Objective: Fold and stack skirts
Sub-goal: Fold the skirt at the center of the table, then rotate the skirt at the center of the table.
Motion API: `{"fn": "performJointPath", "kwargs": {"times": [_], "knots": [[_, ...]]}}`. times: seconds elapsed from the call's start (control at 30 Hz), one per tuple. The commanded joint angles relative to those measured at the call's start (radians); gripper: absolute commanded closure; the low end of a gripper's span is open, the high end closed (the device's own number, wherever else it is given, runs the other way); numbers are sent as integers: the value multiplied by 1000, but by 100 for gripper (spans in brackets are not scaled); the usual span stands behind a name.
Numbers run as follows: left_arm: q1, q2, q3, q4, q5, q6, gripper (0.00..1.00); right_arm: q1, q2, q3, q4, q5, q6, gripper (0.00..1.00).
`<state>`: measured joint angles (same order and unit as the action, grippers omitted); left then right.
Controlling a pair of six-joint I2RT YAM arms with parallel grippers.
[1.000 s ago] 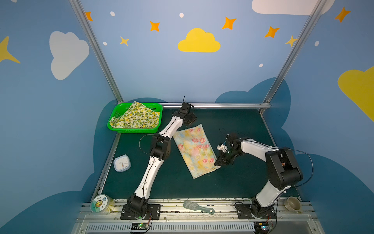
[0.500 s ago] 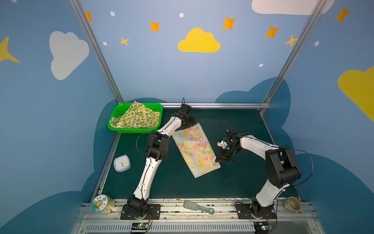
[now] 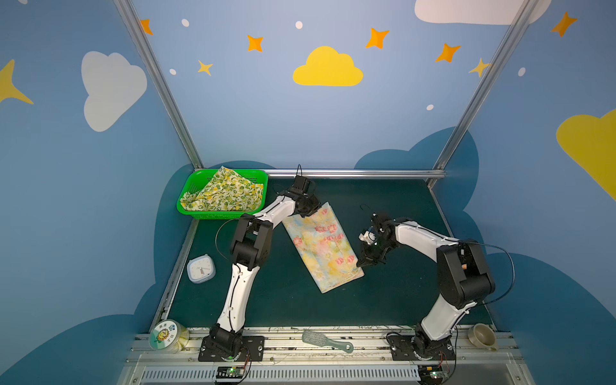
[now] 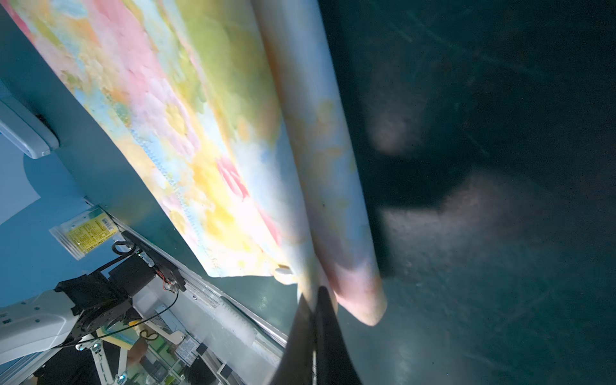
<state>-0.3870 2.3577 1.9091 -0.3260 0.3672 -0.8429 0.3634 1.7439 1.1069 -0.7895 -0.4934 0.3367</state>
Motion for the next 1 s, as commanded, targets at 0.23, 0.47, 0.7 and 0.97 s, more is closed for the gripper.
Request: {"fn": "performJointPath", "kwargs": {"times": [0.23,0.47,0.7,0.97], "knots": [[-9,-135,-150,39,32,32,72,57,-117,26,-82,174,38,78],[-7,-213,-256,36,24,64,74,181,-196,16,-32,178,110,80],[-21,-208,-349,64,61,82,80,194,-109,-20,118,115,183,100],[-21,-120,-355,45,99,93,86,171,8,-27,163,156,211,100]]}}
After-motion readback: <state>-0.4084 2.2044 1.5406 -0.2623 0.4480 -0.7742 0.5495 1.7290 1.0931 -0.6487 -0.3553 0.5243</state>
